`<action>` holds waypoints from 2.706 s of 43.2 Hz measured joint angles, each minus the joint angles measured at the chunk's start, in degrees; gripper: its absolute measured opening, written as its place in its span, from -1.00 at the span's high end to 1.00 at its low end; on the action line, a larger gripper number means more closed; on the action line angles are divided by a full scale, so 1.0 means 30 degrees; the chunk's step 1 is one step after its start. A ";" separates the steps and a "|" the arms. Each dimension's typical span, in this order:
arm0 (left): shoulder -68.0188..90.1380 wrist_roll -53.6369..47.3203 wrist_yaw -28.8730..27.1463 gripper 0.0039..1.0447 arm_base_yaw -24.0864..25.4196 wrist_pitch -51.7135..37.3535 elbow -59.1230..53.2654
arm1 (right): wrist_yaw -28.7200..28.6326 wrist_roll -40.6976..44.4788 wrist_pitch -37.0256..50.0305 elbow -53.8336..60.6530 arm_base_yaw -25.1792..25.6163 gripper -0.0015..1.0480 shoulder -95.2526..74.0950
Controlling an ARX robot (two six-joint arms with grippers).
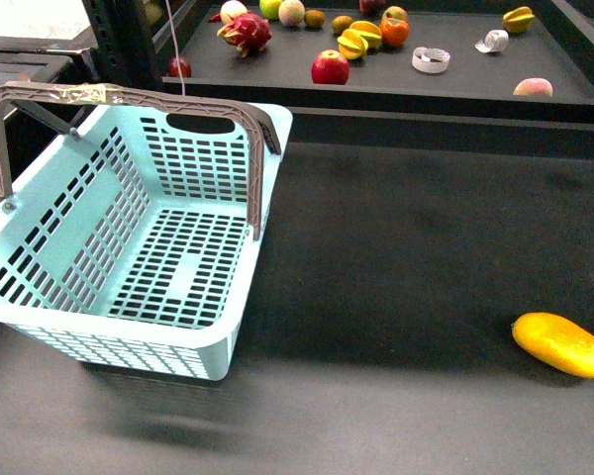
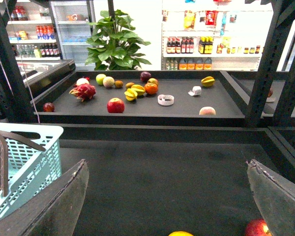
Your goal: Pick mango with right arm and hold basket with left
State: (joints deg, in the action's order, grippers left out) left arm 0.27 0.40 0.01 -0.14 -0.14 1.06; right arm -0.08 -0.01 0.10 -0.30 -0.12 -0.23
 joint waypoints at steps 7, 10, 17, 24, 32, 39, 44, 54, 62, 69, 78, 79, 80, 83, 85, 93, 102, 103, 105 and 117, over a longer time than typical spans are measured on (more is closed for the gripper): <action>0.0000 0.0000 0.0000 -0.89 0.0000 0.0000 0.0000 | 0.0000 0.0000 0.0000 0.0000 0.0000 -0.84 0.0000; 0.0000 0.0000 0.0000 -0.89 0.0000 0.0000 0.0000 | 0.0000 0.0000 0.0000 0.0000 0.0000 -0.84 0.0000; 0.0000 0.0000 0.0007 -0.89 0.0000 0.0000 0.0000 | 0.0000 0.0000 0.0000 0.0000 0.0000 -0.84 0.0000; 0.0211 0.1049 -0.1333 -0.89 -0.0430 -0.0328 -0.0007 | 0.0000 0.0000 0.0000 0.0000 0.0000 -0.84 0.0000; 0.6448 0.5093 -0.3963 -0.89 -0.2390 -0.4262 0.0087 | 0.0000 0.0000 0.0000 0.0000 0.0000 -0.84 0.0000; 1.5671 0.7927 -0.4342 -0.89 -0.3140 -0.9573 0.1756 | 0.0000 0.0000 0.0000 0.0000 0.0000 -0.84 0.0000; 2.0808 0.9078 -0.4495 -0.89 -0.3730 -1.1817 0.3570 | 0.0000 0.0000 0.0000 0.0000 0.0000 -0.84 0.0000; 3.0301 1.2954 -0.3424 -0.89 -0.3752 -1.3806 0.8612 | 0.0000 0.0000 0.0000 0.0000 0.0000 -0.84 0.0000; 3.3842 1.4928 -0.2841 -0.89 -0.3388 -1.3624 1.1657 | 0.0000 0.0000 0.0000 0.0000 0.0000 -0.84 0.0000; 3.5780 1.5941 -0.2856 -0.89 -0.3432 -1.3238 1.3981 | 0.0000 0.0000 0.0000 0.0000 0.0000 -0.84 0.0000; 3.8075 1.6844 -0.2871 -0.89 -0.4000 -1.2335 1.7005 | 0.0000 0.0000 0.0000 0.0000 0.0000 -0.84 0.0000; 3.8395 1.6910 -0.2900 -0.89 -0.4073 -1.2167 1.7391 | 0.0000 0.0000 0.0000 0.0000 0.0000 -0.84 0.0000; 3.8716 1.6932 -0.2885 -0.89 -0.4131 -1.2123 1.7762 | 0.0000 0.0000 0.0000 0.0000 0.0000 -0.84 0.0000; 3.9525 1.6954 -0.2973 -0.89 -0.4240 -1.1970 1.8702 | 0.0000 0.0000 0.0000 0.0000 0.0000 -0.84 0.0000; 4.0071 1.6968 -0.3067 -0.89 -0.4291 -1.1708 1.9467 | 0.0000 0.0000 0.0000 0.0000 0.0000 -0.84 0.0000; 4.1572 1.6939 -0.3366 -0.67 -0.4575 -1.0564 2.1857 | 0.0000 0.0000 0.0000 0.0000 0.0000 -0.84 0.0000; 4.2206 1.7354 -0.3286 0.16 -0.4779 -0.9187 2.2986 | 0.0000 0.0000 0.0000 0.0000 0.0000 -0.84 0.0000; 4.2191 1.7420 -0.3155 0.22 -0.4779 -0.9100 2.3008 | 0.0000 0.0000 0.0000 0.0000 0.0000 -0.84 0.0000; 4.2045 1.7609 -0.2820 0.39 -0.4779 -0.8903 2.3008 | 0.0000 0.0000 0.0000 0.0000 0.0000 -0.84 0.0000; 3.8971 1.5562 -0.1049 0.87 -0.4852 -0.9836 1.9664 | 0.0007 0.0000 0.0000 0.0000 0.0000 -0.84 0.0000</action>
State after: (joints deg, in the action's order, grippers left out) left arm 117.19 47.09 -3.14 -14.70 -29.65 60.05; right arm -0.05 -0.01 0.10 -0.30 -0.12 -0.23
